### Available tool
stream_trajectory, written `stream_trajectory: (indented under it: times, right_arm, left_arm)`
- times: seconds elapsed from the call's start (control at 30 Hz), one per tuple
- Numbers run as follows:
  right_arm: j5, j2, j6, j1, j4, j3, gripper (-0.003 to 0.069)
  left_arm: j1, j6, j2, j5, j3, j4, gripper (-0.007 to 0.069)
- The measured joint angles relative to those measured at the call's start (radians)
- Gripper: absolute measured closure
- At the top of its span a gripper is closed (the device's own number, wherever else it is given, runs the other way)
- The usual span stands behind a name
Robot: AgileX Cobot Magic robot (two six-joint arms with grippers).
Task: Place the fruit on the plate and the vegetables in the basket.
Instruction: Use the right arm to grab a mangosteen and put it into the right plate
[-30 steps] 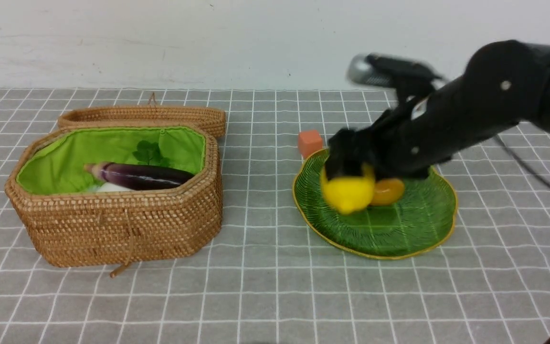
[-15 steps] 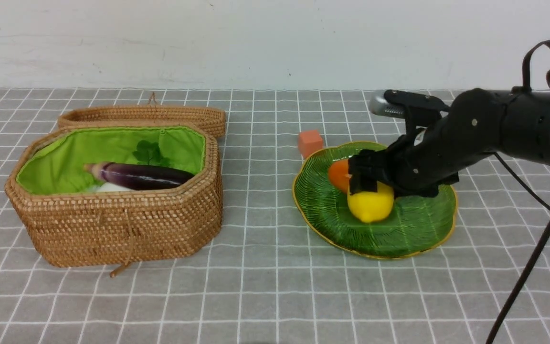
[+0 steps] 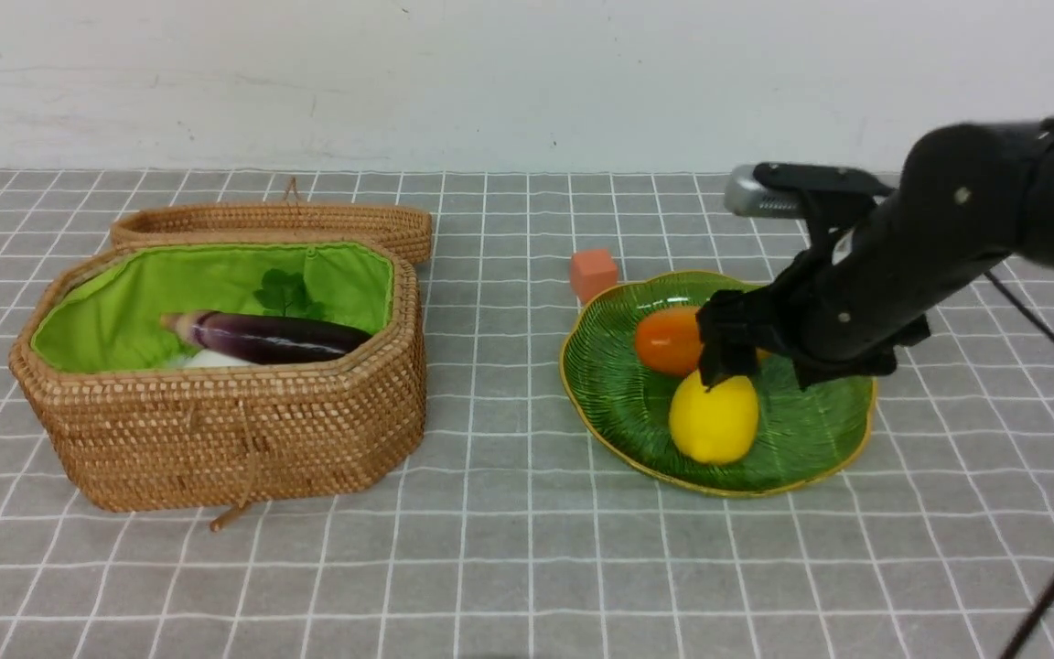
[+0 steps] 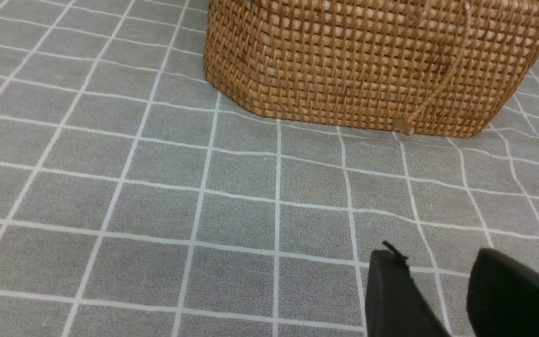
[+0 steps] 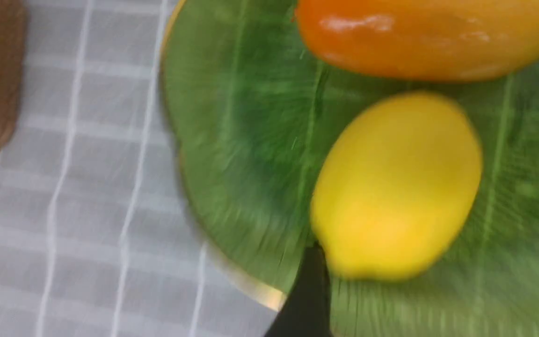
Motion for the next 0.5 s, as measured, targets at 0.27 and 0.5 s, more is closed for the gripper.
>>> stream_trajectory:
  times: [0.27,0.5]
  right_arm:
    - [0.076,-0.17,-0.234,0.28,-0.005,0.214,0.0065]
    - [0.058,-0.19,-0.293,0.524,0.021,0.339,0.0064]
  left_arm:
    - [0.0,0.0,0.0,0.0,0.0,0.0,0.0386]
    - [0.0,0.0,0.0,0.0,0.0,0.0,0.0386]
